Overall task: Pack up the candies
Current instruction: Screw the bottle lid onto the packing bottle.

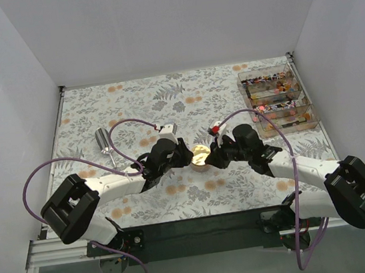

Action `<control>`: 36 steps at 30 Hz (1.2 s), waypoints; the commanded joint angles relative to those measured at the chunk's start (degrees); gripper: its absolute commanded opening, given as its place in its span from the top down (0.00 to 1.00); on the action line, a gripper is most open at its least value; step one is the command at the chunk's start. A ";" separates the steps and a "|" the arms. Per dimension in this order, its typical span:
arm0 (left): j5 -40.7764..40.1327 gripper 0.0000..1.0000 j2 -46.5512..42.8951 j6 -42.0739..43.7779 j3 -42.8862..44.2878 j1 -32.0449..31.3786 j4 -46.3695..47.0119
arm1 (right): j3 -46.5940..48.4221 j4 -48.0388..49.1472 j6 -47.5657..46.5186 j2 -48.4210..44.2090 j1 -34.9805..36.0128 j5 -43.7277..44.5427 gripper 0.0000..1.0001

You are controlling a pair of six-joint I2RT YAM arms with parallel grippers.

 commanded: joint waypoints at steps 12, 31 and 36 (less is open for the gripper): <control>-1.77 0.74 1.09 -0.16 -0.43 -0.33 -1.93 | 9.45 -0.52 -3.96 8.24 0.32 5.17 0.76; -5.29 0.66 -4.88 1.42 -1.93 -0.33 -0.26 | 11.12 -10.09 -7.57 -0.01 -0.38 4.47 0.73; -4.41 0.66 -4.89 1.60 -2.54 -0.33 0.53 | 9.72 -10.89 -5.99 -2.91 0.32 2.36 0.76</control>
